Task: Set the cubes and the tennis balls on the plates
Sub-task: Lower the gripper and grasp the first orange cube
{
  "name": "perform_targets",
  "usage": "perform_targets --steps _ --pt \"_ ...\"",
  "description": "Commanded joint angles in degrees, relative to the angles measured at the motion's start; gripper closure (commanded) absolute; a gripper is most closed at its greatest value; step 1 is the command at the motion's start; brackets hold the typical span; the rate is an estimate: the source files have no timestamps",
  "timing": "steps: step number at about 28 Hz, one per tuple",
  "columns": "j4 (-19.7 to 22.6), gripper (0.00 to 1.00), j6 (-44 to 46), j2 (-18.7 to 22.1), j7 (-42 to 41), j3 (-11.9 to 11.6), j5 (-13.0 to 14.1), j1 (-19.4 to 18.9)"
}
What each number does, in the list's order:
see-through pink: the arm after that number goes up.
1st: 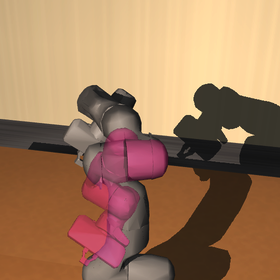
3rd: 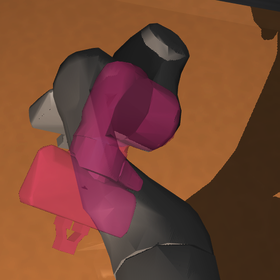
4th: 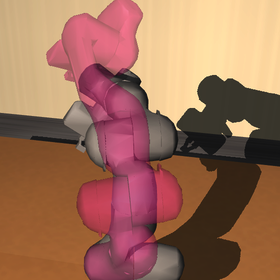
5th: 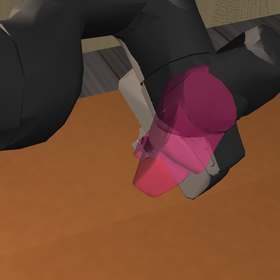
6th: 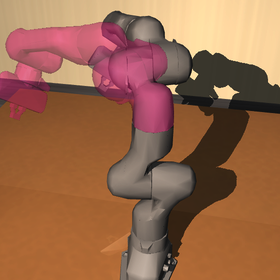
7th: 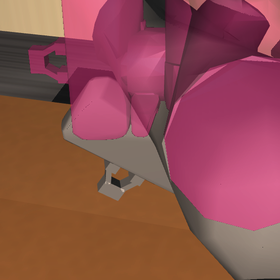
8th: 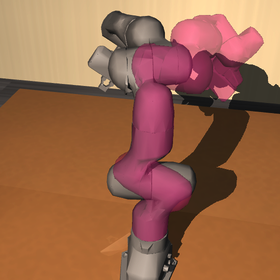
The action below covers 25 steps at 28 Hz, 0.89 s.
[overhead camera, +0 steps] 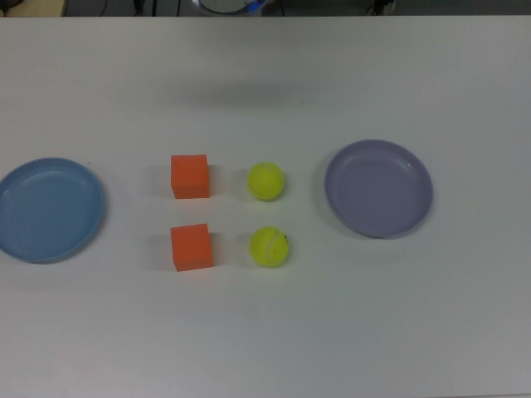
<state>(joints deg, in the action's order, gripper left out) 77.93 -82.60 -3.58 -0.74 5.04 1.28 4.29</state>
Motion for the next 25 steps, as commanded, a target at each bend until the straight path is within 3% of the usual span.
perform_targets --steps 1,11,17,25 --pt "0.46 0.0 -3.32 -4.54 -0.93 0.49 -1.1 -4.51" --pt "0.64 0.0 -17.76 -13.99 -0.41 0.41 -2.41 -7.98" --pt "1.95 0.0 -28.64 -20.58 1.7 0.32 -7.41 -10.79" --pt "3.37 0.0 -39.12 -26.83 4.17 0.32 -14.63 -11.23"
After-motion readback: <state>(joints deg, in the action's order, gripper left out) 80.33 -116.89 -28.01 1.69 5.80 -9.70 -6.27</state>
